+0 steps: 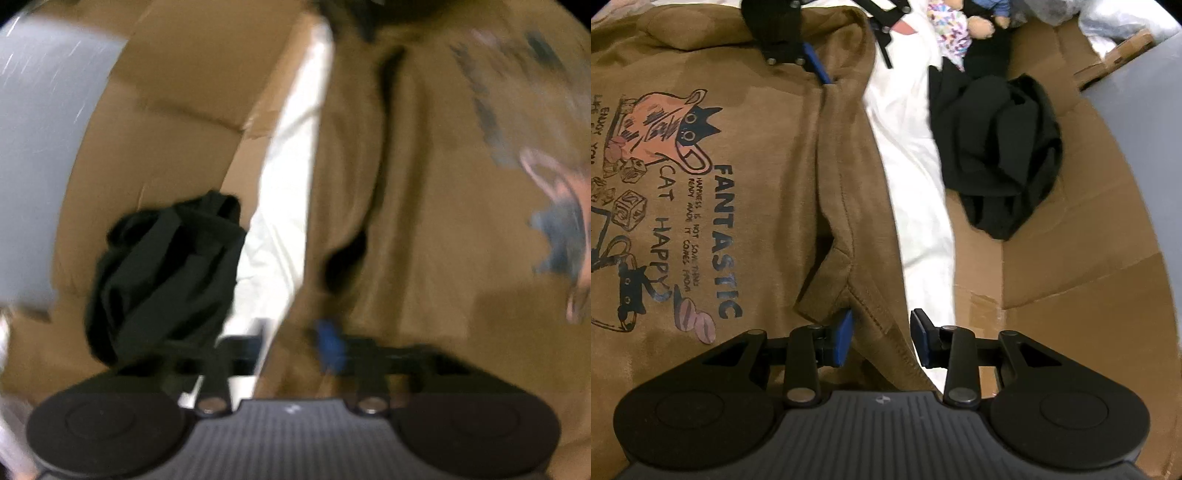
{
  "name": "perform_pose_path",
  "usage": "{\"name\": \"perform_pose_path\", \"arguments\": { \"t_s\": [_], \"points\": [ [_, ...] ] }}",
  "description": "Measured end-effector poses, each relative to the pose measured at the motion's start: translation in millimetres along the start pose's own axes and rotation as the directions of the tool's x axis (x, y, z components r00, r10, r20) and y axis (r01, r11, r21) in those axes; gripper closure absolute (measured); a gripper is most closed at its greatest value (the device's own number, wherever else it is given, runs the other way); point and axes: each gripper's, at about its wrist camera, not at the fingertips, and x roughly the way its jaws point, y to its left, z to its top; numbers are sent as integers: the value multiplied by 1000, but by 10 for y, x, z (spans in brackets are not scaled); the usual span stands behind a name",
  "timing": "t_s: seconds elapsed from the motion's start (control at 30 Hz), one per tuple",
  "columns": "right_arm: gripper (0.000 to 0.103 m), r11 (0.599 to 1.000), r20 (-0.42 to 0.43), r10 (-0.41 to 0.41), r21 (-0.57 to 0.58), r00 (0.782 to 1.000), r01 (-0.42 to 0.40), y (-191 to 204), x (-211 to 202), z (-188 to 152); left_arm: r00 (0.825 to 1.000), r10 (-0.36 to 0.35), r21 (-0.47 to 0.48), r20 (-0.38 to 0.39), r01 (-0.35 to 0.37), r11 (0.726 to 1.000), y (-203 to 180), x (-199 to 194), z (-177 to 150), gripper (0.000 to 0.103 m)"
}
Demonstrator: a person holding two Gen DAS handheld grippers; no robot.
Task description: Fold clothes
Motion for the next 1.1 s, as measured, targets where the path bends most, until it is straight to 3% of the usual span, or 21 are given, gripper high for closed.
{"name": "perform_pose_path", "arguments": {
  "t_s": [0.03, 0.13, 0.23, 0.3, 0.37, 0.5, 0.63, 0.8, 0.87, 0.97, 1.1],
  "points": [
    [92, 999, 14, 11, 35, 1000, -12, -52, -13, -16, 1000, -16, -79, 21, 17, 997, 97, -11, -20, 103],
    [96, 984, 62, 13, 175, 998, -24, -249, -57, -97, 998, -39, -294, 52, 52, 955, 365, 37, -99, 103],
    [97, 946, 98, -9, 322, 995, -23, -467, -71, -188, 996, -49, -435, 74, 77, 897, 535, 106, -177, 103],
    [98, 899, 112, -36, 437, 993, -16, -651, -47, -251, 995, -48, -473, 83, 82, 877, 610, 141, -207, 103],
    [98, 857, 115, -51, 516, 992, -16, -787, -12, -281, 993, -49, -457, 111, 95, 884, 627, 112, -229, 97],
    [98, 789, 86, -46, 614, 995, -17, -991, 143, -320, 980, -102, -370, 173, 161, 915, 530, -16, -277, 64],
    [94, 719, 50, -16, 695, 999, -23, -1095, 358, -347, 975, -124, -303, 184, 177, 936, 405, -75, -287, 49],
    [73, 677, 65, -49, 736, 997, -15, -1127, 331, -399, 988, -89, -166, 124, 109, 980, 259, 37, -202, 46],
    [68, 648, 89, -74, 761, 993, -20, -1196, 255, -435, 993, -71, -167, 99, 87, 982, 287, 115, -172, 44],
    [64, 608, 118, -99, 793, 988, -34, -1289, 166, -501, 990, -100, -221, 101, 120, 968, 391, 182, -175, 44],
    [64, 681, 130, -41, 730, 991, -68, -1215, 173, -451, 982, -163, -258, 90, 181, 949, 488, 288, -164, 46]
  ]
}}
